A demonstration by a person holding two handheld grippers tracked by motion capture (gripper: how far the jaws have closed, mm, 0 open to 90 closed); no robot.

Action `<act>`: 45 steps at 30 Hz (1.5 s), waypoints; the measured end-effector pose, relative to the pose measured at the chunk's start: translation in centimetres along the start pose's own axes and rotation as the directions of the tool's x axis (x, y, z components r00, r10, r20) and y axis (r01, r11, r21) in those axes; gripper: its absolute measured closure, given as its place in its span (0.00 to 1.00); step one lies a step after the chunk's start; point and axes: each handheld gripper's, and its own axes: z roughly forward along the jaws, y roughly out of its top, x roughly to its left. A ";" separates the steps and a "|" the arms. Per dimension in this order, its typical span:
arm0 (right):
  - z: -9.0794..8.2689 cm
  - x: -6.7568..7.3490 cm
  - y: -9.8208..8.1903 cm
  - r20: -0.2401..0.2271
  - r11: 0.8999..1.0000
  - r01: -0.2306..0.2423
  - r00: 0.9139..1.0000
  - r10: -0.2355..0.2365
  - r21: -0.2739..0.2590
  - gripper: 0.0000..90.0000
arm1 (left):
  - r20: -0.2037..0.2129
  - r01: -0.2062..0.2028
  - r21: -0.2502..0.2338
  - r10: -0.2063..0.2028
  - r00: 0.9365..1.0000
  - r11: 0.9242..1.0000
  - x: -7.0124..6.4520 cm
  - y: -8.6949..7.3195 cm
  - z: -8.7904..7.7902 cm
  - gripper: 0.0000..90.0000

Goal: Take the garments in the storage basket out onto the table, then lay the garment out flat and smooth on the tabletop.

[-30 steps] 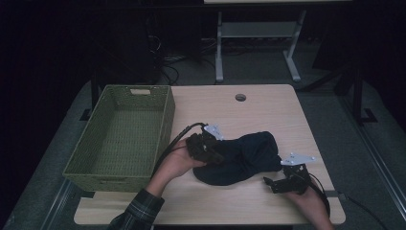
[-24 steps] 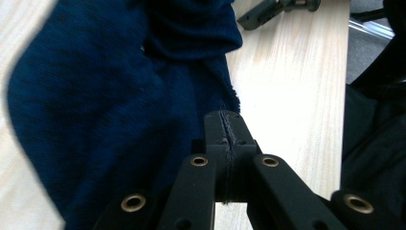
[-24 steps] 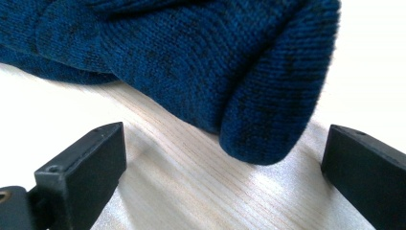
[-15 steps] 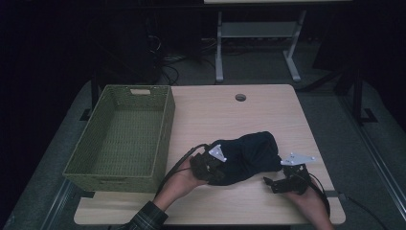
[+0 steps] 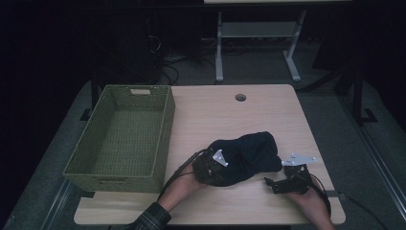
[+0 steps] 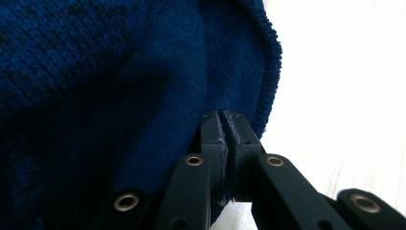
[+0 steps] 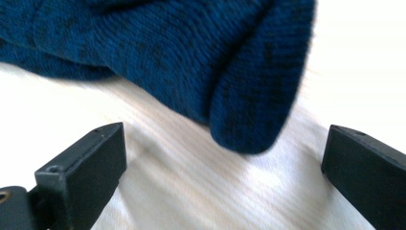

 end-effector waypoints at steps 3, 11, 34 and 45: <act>-0.6 -0.4 0.1 -0.014 1.000 -0.009 1.000 0.010 0.011 0.02 | 0.001 0.004 -0.001 -0.004 1.000 1.000 0.0 0.0 0.0 0.96; -3.2 -0.5 1.0 -0.064 1.000 0.007 0.998 -0.007 -0.004 0.16 | 0.003 0.008 0.008 -0.008 1.000 1.000 0.0 0.1 0.0 0.96; -2.7 -2.2 5.0 -0.229 0.994 -0.036 0.973 0.011 -0.104 0.58 | 0.017 0.024 0.007 -0.025 1.000 1.000 0.2 0.1 0.1 0.97; -3.5 -2.0 5.6 -0.219 0.991 -0.018 0.976 -0.011 -0.131 0.87 | 0.019 0.023 0.015 -0.023 1.000 1.000 0.2 0.2 0.1 0.97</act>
